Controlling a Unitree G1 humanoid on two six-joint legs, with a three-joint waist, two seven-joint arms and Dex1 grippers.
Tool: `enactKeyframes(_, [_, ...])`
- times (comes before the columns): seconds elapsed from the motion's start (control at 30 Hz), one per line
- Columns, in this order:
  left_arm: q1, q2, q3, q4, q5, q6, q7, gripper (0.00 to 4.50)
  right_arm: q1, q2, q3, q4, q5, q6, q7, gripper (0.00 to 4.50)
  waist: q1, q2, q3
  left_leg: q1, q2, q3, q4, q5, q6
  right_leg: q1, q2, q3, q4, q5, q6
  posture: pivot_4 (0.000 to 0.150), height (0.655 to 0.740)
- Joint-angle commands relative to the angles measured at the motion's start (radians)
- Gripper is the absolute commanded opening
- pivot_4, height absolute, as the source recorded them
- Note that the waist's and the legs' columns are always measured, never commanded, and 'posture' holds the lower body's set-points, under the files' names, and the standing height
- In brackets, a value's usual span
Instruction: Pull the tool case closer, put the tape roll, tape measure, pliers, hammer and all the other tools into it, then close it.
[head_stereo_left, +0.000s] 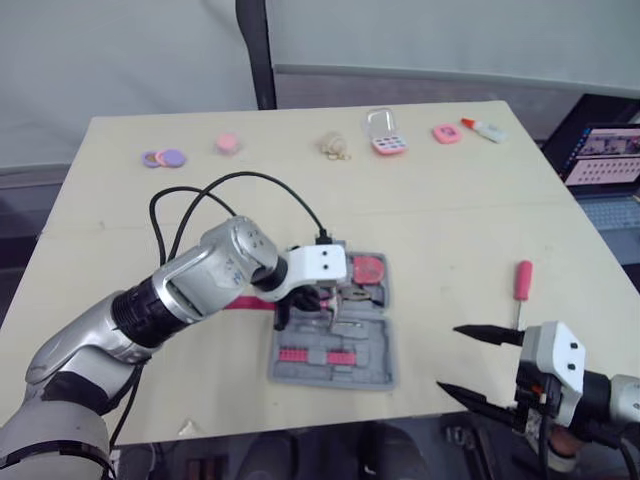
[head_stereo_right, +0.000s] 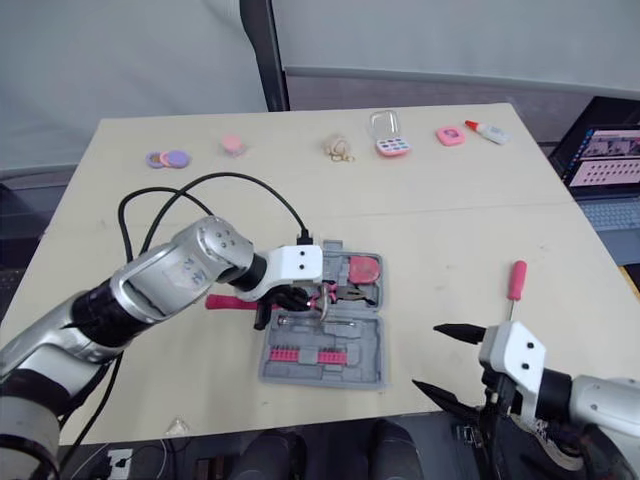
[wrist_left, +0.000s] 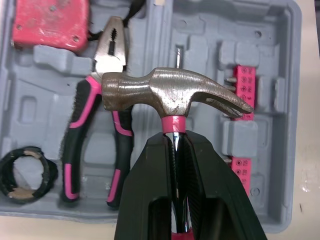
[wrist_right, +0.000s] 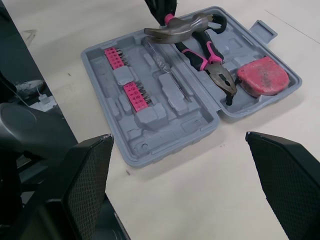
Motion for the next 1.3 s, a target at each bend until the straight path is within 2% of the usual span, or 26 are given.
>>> enactKeyframes(0.03, [-0.039,-0.046,-0.011,-0.053,-0.007,0.03,-0.014,0.02,-0.009,-0.014,0.006,-0.005,0.006,-0.003,0.014,4.5,0.004,0.0,0.0,0.0,0.0,0.0,0.0,0.0,0.0,0.0,0.0,0.0,0.0,0.0,0.0,0.15,0.74])
enactKeyframes(0.47, [-0.092,-0.151,-0.16,-0.06,0.046,0.109,0.046,0.02,0.054,-0.013,0.038,0.021,-0.059,-0.056,0.038,4.5,0.007,0.0,0.0,0.0,0.0,0.0,0.001,0.0,0.0,0.0,0.0,0.001,0.001,0.0,0.0,0.15,0.74])
enactKeyframes(0.8, [-0.108,-0.243,-0.183,-0.012,0.044,0.142,0.084,0.02,0.124,0.009,-0.04,0.037,-0.039,-0.098,0.071,4.5,0.007,0.0,0.0,0.0,0.0,0.0,0.002,0.0,0.0,0.0,0.0,0.001,0.001,0.0,0.001,0.15,0.74])
enactKeyframes(1.1, [-0.077,-0.32,-0.197,0.065,0.039,0.136,0.114,0.02,0.128,0.024,-0.024,0.033,-0.058,-0.103,0.053,4.5,0.008,0.0,0.0,0.0,0.0,0.0,0.002,0.0,0.0,0.0,0.0,0.001,0.001,0.0,0.0,0.15,0.74])
enactKeyframes(1.3, [-0.062,-0.332,-0.224,0.095,0.047,0.129,0.13,0.02,0.141,0.038,-0.023,0.021,-0.067,-0.106,0.047,4.5,0.008,0.001,0.0,0.0,0.0,0.0,0.002,0.0,0.0,0.0,0.0,0.001,0.001,0.0,0.0,0.15,0.74])
